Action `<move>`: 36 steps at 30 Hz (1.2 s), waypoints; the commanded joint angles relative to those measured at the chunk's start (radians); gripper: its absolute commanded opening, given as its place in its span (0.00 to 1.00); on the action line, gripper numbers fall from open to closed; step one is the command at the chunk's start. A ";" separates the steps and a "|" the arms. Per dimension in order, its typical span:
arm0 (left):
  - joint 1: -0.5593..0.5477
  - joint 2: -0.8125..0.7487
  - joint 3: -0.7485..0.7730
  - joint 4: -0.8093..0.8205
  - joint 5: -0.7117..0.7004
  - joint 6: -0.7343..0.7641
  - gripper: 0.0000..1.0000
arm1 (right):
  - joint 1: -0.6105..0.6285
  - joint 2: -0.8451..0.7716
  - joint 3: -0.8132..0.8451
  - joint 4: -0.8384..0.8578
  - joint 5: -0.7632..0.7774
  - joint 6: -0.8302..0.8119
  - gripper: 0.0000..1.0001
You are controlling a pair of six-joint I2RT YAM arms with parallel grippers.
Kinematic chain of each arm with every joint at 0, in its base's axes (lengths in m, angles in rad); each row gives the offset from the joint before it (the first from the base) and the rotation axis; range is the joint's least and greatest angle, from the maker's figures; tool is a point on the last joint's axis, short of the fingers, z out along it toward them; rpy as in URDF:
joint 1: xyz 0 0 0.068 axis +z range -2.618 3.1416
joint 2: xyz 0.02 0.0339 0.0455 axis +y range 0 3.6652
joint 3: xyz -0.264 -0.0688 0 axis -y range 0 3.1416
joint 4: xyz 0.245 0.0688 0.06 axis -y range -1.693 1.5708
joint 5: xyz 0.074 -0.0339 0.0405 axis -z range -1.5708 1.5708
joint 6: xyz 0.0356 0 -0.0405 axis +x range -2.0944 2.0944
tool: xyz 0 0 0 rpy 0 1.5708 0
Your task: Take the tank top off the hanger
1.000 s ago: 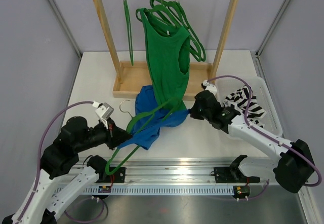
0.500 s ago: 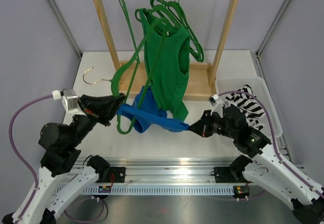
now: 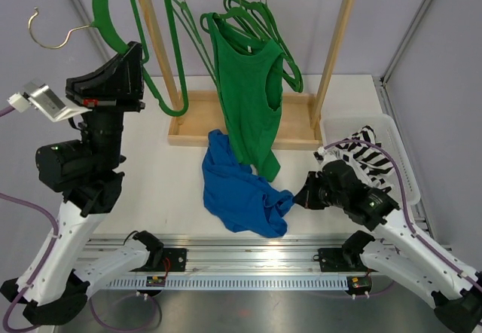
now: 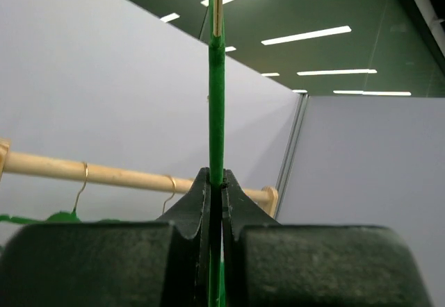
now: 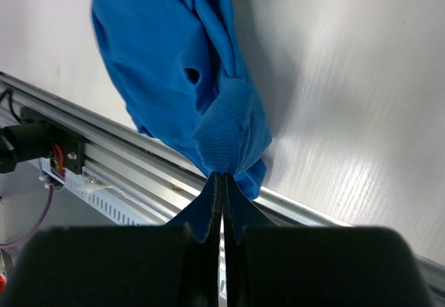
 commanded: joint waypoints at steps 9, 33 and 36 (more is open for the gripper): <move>-0.001 -0.189 -0.070 -0.471 -0.167 -0.010 0.00 | -0.003 -0.125 0.144 0.004 -0.111 -0.039 0.95; 0.094 0.674 1.040 -1.519 -0.433 0.102 0.00 | -0.003 -0.079 0.303 -0.065 0.049 -0.125 1.00; 0.105 0.760 1.161 -1.525 -0.422 0.144 0.00 | -0.003 -0.082 0.305 -0.067 0.052 -0.134 0.99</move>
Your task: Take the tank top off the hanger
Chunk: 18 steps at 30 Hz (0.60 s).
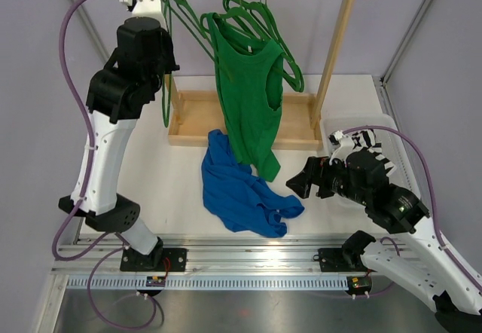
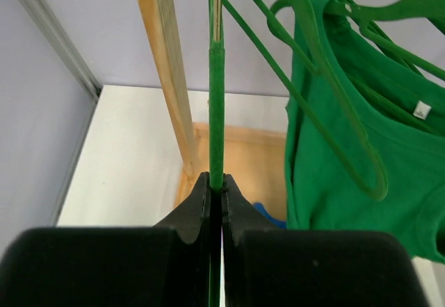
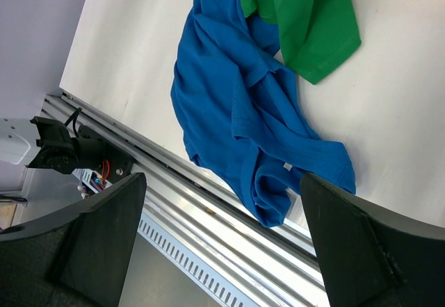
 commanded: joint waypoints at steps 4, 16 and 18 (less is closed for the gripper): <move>0.030 0.062 0.110 0.064 0.003 0.105 0.00 | -0.002 0.006 0.046 0.007 0.030 -0.051 1.00; 0.114 0.165 0.120 0.364 0.121 0.238 0.00 | -0.002 0.039 -0.003 0.091 -0.034 -0.062 0.99; 0.134 0.179 0.106 0.391 0.189 0.238 0.00 | -0.002 0.046 -0.011 0.105 -0.057 -0.060 0.99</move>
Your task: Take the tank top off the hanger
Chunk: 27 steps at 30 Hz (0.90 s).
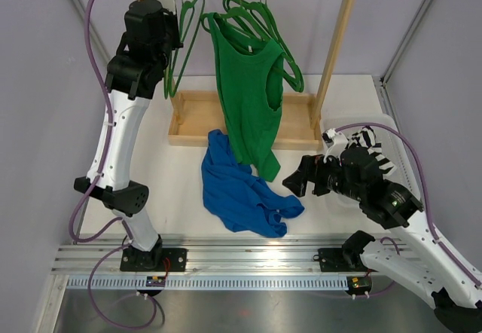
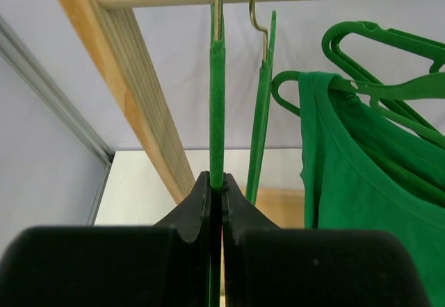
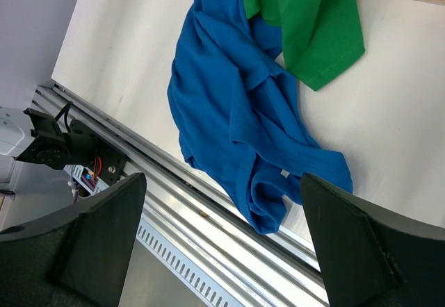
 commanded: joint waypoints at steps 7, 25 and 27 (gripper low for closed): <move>0.083 0.069 0.000 0.100 0.210 0.009 0.00 | -0.002 0.017 -0.022 0.096 -0.061 -0.024 1.00; 0.088 -0.168 -0.159 0.014 0.174 -0.106 0.88 | -0.002 0.040 0.026 0.078 0.029 -0.035 0.99; 0.065 -0.230 -0.193 0.017 0.168 -0.131 0.91 | -0.002 0.036 0.033 0.063 0.047 -0.036 0.99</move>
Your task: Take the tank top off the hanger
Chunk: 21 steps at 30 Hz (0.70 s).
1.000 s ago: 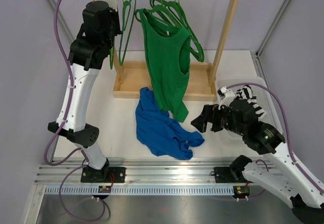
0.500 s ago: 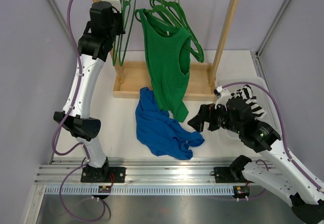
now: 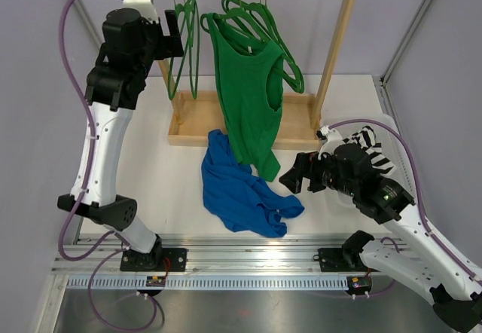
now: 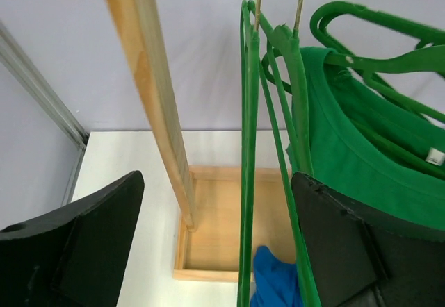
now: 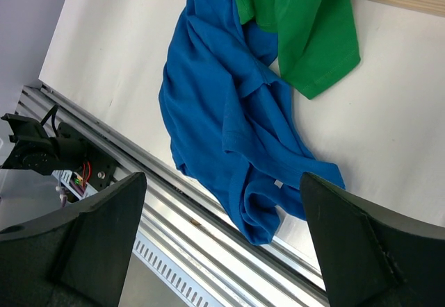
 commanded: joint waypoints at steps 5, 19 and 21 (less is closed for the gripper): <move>-0.145 -0.236 -0.110 0.025 -0.071 -0.098 0.95 | -0.002 -0.034 0.050 -0.023 0.077 -0.005 0.99; -0.331 0.005 0.012 0.154 0.021 -0.350 0.99 | -0.002 -0.121 0.022 -0.064 0.067 0.047 0.99; -0.342 0.045 0.061 0.181 0.030 -0.365 0.99 | -0.002 -0.136 0.018 -0.067 0.064 0.052 0.99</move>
